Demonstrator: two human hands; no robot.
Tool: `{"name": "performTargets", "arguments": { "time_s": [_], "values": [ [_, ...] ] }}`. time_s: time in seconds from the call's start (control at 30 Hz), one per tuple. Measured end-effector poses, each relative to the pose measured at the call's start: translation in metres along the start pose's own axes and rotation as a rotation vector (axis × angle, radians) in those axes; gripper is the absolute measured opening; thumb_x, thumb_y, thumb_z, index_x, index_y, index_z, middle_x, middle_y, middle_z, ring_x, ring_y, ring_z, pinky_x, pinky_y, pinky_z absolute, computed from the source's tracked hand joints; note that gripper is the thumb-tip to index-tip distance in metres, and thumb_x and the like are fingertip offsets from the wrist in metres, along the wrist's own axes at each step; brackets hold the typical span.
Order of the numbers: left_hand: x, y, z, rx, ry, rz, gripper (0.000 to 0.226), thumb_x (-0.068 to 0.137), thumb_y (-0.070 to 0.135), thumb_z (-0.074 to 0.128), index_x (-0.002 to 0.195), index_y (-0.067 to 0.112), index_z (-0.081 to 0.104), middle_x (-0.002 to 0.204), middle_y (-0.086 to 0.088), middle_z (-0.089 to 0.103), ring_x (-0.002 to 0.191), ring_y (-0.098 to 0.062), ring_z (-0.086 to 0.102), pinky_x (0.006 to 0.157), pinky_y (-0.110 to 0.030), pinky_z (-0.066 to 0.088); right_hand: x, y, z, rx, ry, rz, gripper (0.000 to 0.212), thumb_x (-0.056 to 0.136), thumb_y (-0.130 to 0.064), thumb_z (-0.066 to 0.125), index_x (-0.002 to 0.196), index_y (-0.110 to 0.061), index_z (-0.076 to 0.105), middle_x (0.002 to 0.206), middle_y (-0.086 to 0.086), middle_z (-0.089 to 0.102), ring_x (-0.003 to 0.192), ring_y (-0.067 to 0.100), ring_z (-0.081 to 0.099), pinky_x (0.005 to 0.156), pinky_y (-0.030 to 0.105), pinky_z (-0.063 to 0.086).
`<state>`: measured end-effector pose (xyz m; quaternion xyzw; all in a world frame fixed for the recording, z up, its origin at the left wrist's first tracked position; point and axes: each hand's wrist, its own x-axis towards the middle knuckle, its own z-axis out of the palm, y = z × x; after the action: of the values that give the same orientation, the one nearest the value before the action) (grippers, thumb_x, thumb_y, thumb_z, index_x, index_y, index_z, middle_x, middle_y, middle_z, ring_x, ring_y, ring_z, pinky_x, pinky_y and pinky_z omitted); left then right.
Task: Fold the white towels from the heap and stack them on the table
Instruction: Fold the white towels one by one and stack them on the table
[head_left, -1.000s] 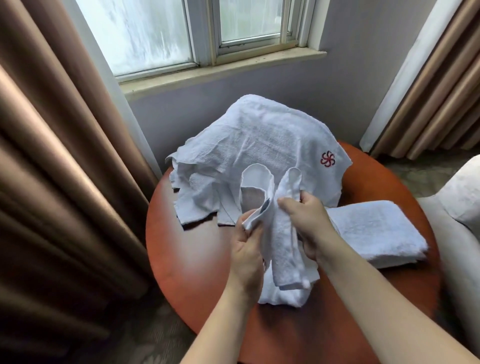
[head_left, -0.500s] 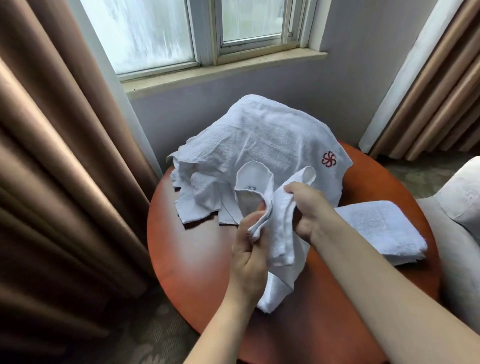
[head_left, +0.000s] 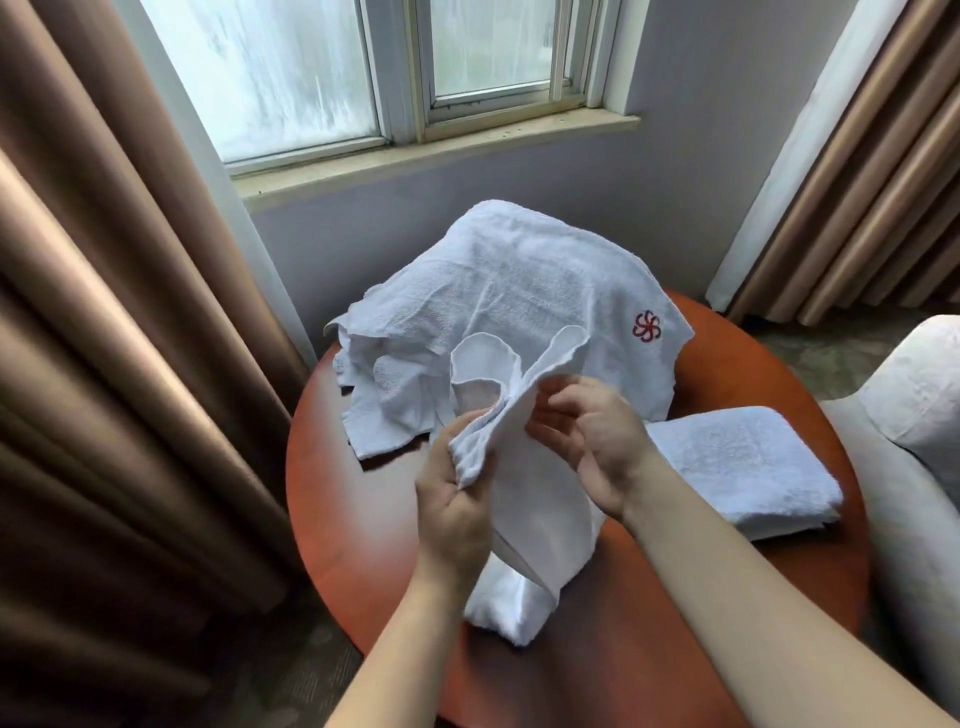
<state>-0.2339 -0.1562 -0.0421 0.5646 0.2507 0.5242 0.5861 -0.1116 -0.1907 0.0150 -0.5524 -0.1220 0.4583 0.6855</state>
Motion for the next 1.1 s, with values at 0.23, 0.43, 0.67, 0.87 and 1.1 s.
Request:
{"name": "performTargets", "arguments": {
  "time_s": [0.23,0.43,0.67,0.87,1.1],
  "values": [
    [0.030,0.036,-0.024,0.003,-0.314,-0.013,0.031,0.060,0.029,0.064,0.087,0.017,0.072,0.083,0.011,0.073,0.080,0.000,0.064,0.072,-0.013,0.047,0.007,-0.018,-0.055,-1.191,-0.103,-0.679,0.081,0.065,-0.005,0.072,0.125,-0.050,0.041,0.148,-0.019,0.023,0.145,0.009,0.008,0.115,0.033,0.013],
    [0.044,0.059,-0.033,0.054,-0.449,-0.072,0.034,0.055,0.027,0.065,0.083,0.009,0.074,0.084,-0.001,0.075,0.079,-0.012,0.066,0.069,-0.018,0.048,0.014,-0.038,-0.069,-1.584,-0.368,-0.523,0.043,0.069,-0.018,0.077,0.109,-0.033,0.068,0.154,-0.015,0.022,0.147,0.010,0.007,0.118,0.038,0.011],
    [0.065,0.077,-0.051,0.056,-0.545,-0.157,0.040,0.049,0.009,0.063,0.086,0.020,0.076,0.082,0.001,0.072,0.080,-0.011,0.065,0.069,-0.019,0.049,0.001,-0.045,-0.067,-1.140,-0.358,-0.393,0.029,0.073,-0.002,0.070,0.061,-0.028,0.064,0.064,-0.014,0.056,0.063,0.002,0.053,0.062,0.020,0.043],
    [0.089,0.086,-0.060,0.098,-0.426,-0.142,0.036,0.059,0.006,0.060,0.086,0.024,0.076,0.088,0.003,0.070,0.088,-0.013,0.063,0.075,-0.025,0.047,0.002,-0.063,-0.043,-0.756,-0.349,-0.458,0.026,0.076,0.014,0.071,0.093,-0.005,0.064,0.095,0.006,0.071,0.087,0.014,0.067,0.079,0.027,0.054],
    [0.115,0.098,-0.058,0.067,-0.265,-0.110,0.025,0.066,0.011,0.060,0.091,0.014,0.056,0.075,0.010,0.066,0.070,-0.004,0.061,0.060,-0.016,0.046,0.017,-0.088,-0.013,-0.454,-0.209,-0.382,0.051,0.074,0.014,0.070,0.107,-0.020,0.051,0.085,0.007,0.070,0.082,0.020,0.066,0.079,0.031,0.054]
  ]
}}
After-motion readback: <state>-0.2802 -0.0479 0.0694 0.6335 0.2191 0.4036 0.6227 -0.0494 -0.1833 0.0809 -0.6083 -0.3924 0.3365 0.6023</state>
